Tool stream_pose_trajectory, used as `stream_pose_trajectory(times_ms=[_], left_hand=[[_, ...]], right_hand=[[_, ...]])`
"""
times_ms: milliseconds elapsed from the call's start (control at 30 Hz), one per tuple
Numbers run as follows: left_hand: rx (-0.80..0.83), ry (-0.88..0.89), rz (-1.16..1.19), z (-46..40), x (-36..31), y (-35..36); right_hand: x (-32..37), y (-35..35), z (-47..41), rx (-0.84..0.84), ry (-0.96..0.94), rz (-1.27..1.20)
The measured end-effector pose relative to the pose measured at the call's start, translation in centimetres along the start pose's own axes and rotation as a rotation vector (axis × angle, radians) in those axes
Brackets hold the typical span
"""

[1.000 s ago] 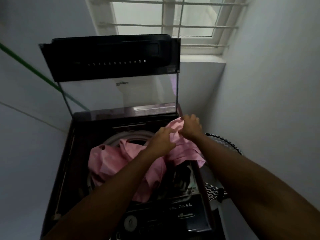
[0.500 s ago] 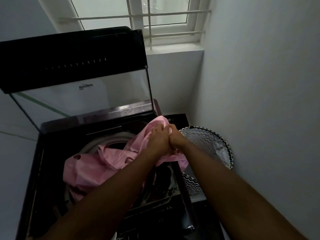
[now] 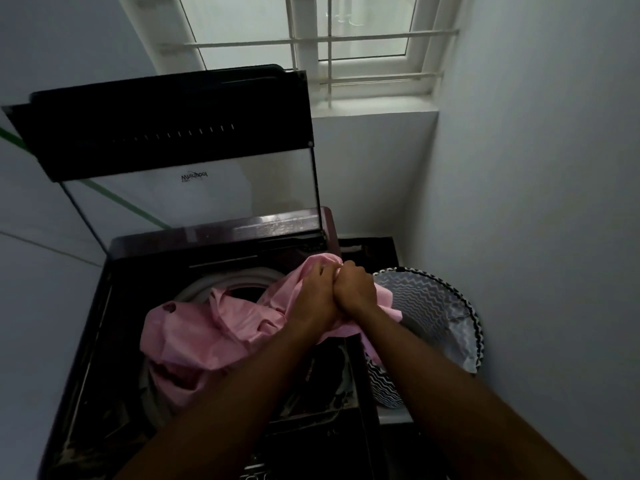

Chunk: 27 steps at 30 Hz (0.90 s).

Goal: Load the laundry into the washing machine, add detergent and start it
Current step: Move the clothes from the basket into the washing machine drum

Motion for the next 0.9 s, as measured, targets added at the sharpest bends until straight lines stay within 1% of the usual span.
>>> stream_pose_trajectory(times_ms=[67, 167, 367, 500, 667, 767, 833, 900], left_hand=[[0.005, -0.006, -0.011, 0.4, 0.6, -0.4], [-0.027, -0.065, 0.045, 0.7, 1.6, -1.5], [-0.114, -0.097, 0.054, 2.0, 4.9, -4.5], [-0.152, -0.173, 0.052, 3.5, 7.5, -6.2], [-0.208, -0.199, 0.054, 5.0, 10.5, -7.9], [-0.281, -0.217, 0.047, 5.9, 12.7, -9.2], [-0.319, -0.284, 0.055, 6.8, 14.3, -9.7], [-0.312, -0.406, 0.114, 8.0, 16.0, -9.8]], right_hand=[[1.0, 0.1, 0.3, -0.001, -0.045, 0.044], [2.6, 0.4, 0.3, 0.016, -0.121, 0.076], [6.4, 2.3, 1.7, 0.062, -0.26, -0.026], [8.9, 4.7, 2.9, 0.086, -0.286, -0.088], [11.6, 7.4, 3.9, 0.132, -0.337, -0.1], [13.5, 9.0, 4.5, 0.173, -0.34, -0.143], [14.6, 10.6, 5.0, 0.22, -0.346, -0.147], [15.3, 12.6, 5.6, 0.297, -0.344, -0.131]])
Point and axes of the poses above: each hand's wrist, its own z-axis away from the middle knuckle, its own y-axis out of the palm, x = y × z, the point moved 1 cm from there along -z, towards the middle knuckle, and after that the axes turned 3 degrees about -y, right-handed, at the moved point
